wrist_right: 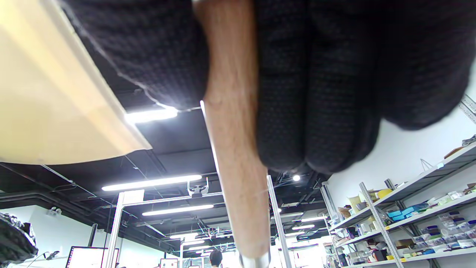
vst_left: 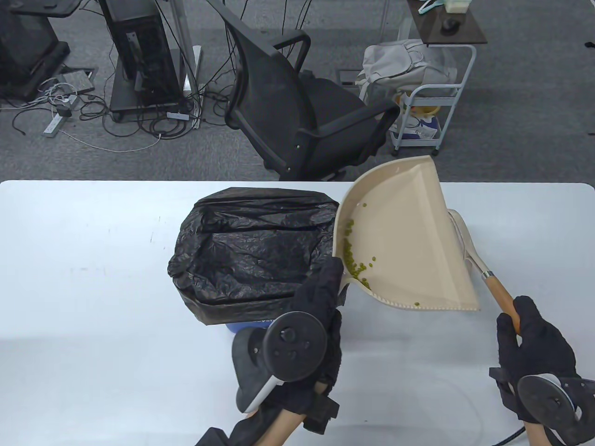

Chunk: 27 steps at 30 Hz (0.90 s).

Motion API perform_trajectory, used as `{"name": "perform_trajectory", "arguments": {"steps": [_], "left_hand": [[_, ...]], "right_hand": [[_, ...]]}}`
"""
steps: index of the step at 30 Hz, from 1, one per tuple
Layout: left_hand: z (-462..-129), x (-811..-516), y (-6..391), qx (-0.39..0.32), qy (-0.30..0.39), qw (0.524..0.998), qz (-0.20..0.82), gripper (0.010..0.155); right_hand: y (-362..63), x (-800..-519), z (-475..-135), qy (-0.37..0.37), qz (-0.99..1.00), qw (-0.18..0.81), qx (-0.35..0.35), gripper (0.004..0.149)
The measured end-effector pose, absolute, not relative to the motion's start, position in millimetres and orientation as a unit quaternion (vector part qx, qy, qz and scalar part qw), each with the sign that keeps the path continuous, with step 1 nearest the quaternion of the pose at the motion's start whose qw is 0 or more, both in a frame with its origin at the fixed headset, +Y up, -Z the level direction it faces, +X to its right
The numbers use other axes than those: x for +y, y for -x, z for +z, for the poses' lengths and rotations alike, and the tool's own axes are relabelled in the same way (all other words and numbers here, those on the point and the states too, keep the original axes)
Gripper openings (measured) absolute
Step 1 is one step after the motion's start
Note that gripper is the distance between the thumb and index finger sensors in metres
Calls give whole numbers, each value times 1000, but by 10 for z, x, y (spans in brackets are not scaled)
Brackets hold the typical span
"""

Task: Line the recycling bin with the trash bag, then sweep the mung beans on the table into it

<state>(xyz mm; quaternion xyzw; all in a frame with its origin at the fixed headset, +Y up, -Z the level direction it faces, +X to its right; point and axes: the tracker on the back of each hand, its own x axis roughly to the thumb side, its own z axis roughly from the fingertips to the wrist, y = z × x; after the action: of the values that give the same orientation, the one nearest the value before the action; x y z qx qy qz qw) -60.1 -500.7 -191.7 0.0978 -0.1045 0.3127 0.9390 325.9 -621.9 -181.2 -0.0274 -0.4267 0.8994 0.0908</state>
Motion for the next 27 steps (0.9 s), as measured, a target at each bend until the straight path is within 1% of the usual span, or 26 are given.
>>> {"name": "perform_trajectory", "arguments": {"steps": [2,7,12,15,20,27], "left_hand": [[-1933,-4919,820,-78,-115,941,308,71],[-2002,-4806,1330,-11,-144,945,292,71],[-2088,-4784,1731,42,-158,951,262,71],[-2147,-4803,1898,61,-162,955,241,72],[-2261,-4886,2032,74,-159,964,199,73],[-2394,-4988,2061,79,-153,972,158,73]], "right_hand": [[-3258,-6219,-1812,27,900,91,-426,54],[-3252,-6222,-1815,24,900,91,-425,54],[-3238,-6227,-1823,22,901,88,-424,54],[-3230,-6229,-1824,21,901,85,-425,54],[-3221,-6232,-1825,21,901,84,-424,54],[-3204,-6238,-1819,17,902,83,-424,54]]}}
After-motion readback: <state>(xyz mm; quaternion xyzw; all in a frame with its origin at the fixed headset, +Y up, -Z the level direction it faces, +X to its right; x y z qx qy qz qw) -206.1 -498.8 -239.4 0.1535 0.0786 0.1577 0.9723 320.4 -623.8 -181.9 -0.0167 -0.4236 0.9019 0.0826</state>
